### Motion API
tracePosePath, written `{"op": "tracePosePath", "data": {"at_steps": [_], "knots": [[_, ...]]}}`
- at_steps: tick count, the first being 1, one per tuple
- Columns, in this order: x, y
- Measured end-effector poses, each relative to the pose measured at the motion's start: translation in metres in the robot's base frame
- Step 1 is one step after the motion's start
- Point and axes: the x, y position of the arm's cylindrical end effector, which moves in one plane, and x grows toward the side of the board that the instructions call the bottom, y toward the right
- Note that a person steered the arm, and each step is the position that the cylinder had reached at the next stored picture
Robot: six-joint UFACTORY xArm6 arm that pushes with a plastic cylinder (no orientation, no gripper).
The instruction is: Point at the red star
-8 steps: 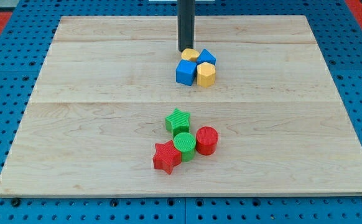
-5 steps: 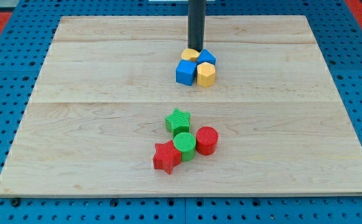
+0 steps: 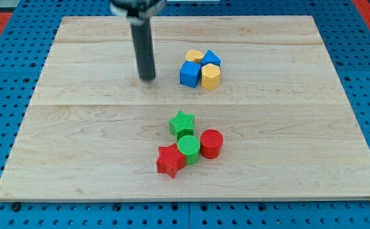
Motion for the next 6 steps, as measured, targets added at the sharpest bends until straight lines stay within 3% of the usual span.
{"op": "tracePosePath", "data": {"at_steps": [2, 4, 5, 6], "knots": [[0.159, 0.003], [0.139, 0.152], [0.143, 0.163], [0.146, 0.108]]}}
